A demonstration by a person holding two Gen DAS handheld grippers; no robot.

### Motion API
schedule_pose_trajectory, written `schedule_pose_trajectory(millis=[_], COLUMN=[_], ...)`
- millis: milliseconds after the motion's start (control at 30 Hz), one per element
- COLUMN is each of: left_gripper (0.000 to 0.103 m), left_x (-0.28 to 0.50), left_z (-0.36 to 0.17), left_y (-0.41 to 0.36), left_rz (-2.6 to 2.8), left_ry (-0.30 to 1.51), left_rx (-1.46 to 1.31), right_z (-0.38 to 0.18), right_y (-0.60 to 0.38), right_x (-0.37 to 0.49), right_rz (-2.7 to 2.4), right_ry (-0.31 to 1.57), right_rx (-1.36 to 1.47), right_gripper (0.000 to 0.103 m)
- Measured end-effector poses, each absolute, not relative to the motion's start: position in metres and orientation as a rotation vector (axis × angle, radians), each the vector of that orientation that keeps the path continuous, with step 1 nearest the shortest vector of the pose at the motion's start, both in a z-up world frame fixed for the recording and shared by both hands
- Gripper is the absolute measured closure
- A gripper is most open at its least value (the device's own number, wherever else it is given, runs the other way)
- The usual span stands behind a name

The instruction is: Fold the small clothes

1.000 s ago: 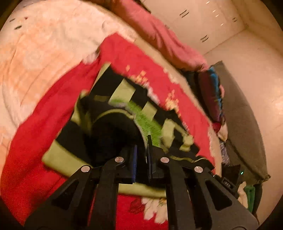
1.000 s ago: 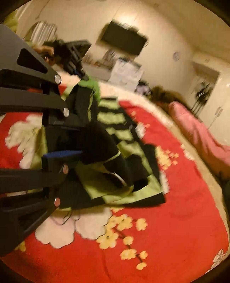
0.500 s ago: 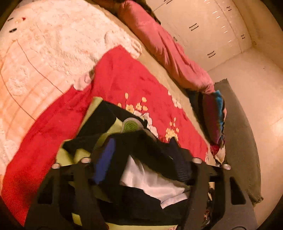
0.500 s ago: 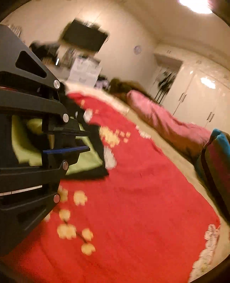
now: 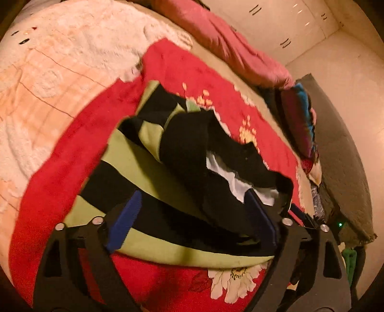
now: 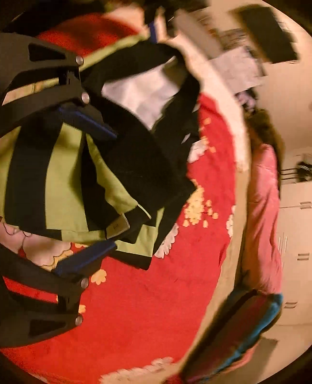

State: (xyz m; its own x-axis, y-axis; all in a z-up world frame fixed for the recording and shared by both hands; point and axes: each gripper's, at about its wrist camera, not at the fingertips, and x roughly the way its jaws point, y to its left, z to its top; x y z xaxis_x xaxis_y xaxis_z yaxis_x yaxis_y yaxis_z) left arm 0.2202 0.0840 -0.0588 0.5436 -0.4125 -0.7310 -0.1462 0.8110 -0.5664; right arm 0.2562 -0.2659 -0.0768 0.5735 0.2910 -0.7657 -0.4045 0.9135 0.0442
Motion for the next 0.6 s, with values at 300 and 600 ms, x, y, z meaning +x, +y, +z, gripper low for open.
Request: schedule_pose_trajectory(millis=[300,600], left_gripper=[0.093,0.086], left_x=[0.26,0.289], left_z=[-0.08,-0.059], left_y=[0.062,0.088], left_rz=[-0.114,-0.112], left_ry=[1.07,0.96], left_rx=[-0.626,-0.768], right_z=[-0.089,-0.082], right_y=[-0.276,-0.322], right_x=[0.27,0.292], right_rz=[0.346,0.305], right_ry=[0.856,0.837], right_rx=[-0.064,0.238], right_gripper=[0.028,0.076])
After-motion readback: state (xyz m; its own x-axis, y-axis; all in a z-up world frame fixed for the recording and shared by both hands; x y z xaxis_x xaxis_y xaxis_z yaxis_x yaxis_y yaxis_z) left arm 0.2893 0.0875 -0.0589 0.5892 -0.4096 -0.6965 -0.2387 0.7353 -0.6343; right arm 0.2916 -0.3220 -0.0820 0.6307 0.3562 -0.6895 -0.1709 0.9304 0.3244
